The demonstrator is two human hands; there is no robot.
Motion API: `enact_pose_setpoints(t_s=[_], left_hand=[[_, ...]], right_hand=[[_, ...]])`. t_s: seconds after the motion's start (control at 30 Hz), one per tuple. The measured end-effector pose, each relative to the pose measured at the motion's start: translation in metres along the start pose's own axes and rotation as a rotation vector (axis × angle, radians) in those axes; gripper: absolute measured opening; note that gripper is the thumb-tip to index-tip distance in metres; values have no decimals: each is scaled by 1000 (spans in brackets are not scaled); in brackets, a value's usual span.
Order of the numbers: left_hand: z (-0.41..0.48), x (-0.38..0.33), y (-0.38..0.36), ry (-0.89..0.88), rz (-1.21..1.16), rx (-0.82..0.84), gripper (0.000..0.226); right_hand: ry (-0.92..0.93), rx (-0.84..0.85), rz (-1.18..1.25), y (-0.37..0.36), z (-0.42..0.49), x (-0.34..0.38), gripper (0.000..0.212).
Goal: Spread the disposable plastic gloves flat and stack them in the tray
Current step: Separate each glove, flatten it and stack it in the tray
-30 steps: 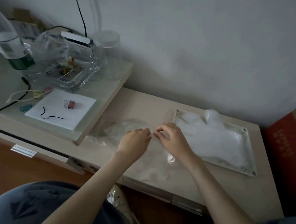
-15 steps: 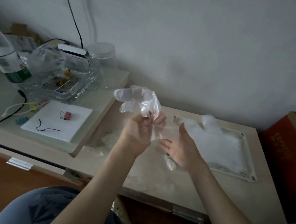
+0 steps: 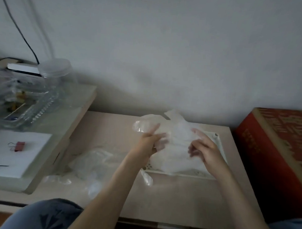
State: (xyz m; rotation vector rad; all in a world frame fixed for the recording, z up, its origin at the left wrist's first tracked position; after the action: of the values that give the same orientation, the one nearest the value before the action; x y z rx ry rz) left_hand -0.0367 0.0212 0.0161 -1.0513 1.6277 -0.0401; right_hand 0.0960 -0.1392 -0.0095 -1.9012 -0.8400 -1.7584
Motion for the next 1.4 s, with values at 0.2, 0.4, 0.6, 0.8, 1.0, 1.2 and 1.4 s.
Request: enact_pose_setpoints(t_s=[0.2, 0.4, 0.6, 0.8, 1.0, 1.2, 1.4], left_hand=[[27, 20, -21, 32, 180, -46, 35], [54, 41, -29, 104, 192, -342, 17], [56, 50, -42, 66, 380, -331, 101], [57, 62, -54, 41, 530, -315, 106], [56, 59, -44, -57, 610, -401, 66], [57, 59, -26, -24, 553, -422, 13], [58, 54, -11, -78, 563, -412, 16]], right_hand=[[-71, -160, -150, 27, 7, -24, 57], [-211, -213, -240, 35, 15, -51, 39], [6, -51, -218, 24, 13, -24, 37], [88, 22, -107, 19, 10, -8, 34], [-21, -110, -96, 32, 17, -28, 36], [-119, -198, -227, 38, 17, -52, 40], [-176, -257, -307, 43, 18, -65, 38]])
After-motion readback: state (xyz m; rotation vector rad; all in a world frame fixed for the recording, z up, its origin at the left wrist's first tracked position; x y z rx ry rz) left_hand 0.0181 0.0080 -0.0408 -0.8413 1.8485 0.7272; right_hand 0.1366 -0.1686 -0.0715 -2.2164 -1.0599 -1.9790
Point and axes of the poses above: each hand's wrist, its own z-axis towards the middle knuckle, its own y-axis out of the back of the hand, x = y × z, the point moved 1 cm from there along z, towards the middle knuckle, and after that the axes turned 11 degrees about -z, right-handed, at the moved point
